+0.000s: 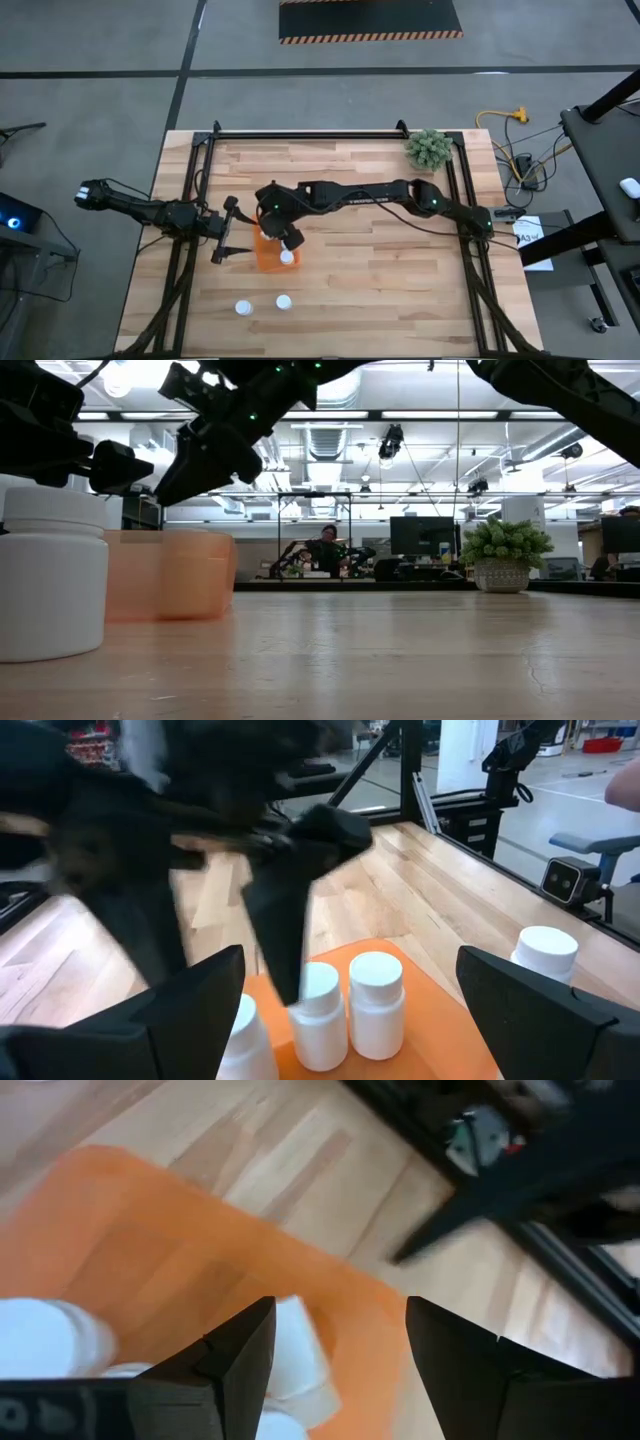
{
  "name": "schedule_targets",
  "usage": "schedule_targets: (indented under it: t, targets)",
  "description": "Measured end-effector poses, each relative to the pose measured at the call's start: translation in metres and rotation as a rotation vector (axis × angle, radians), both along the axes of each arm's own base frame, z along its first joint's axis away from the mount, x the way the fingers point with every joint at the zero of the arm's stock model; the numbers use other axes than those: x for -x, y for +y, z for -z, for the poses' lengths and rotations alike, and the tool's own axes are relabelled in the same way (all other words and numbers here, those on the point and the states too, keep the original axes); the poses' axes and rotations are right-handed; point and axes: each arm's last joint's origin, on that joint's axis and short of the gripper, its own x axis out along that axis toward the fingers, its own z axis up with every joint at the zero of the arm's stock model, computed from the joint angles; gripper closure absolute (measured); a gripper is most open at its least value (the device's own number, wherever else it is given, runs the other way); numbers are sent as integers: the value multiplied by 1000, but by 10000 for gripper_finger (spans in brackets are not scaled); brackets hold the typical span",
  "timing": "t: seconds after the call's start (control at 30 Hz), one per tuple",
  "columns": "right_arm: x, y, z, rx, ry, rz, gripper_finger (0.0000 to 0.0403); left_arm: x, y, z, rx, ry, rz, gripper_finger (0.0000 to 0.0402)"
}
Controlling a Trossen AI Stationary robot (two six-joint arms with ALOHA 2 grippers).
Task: Pick and place pill bottles into a basket
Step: Put the top right white medicine bottle into the orange bin
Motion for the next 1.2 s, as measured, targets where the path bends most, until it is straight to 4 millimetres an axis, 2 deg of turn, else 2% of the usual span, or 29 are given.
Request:
schedule_targets:
  t: [0.33,0.63,0.87,1.2]
  targets:
    - [-9,1,35,24,80,-7,188,0,0,0,0,1,0,56]
    - [-8,1,37,26,95,-10,188,0,0,0,0,2,0,56]
    - [-7,1,33,14,103,3,188,0,0,0,-1,2,0,56]
    - [15,-7,1,-78,205,40,188,0,0,0,-1,2,0,56]
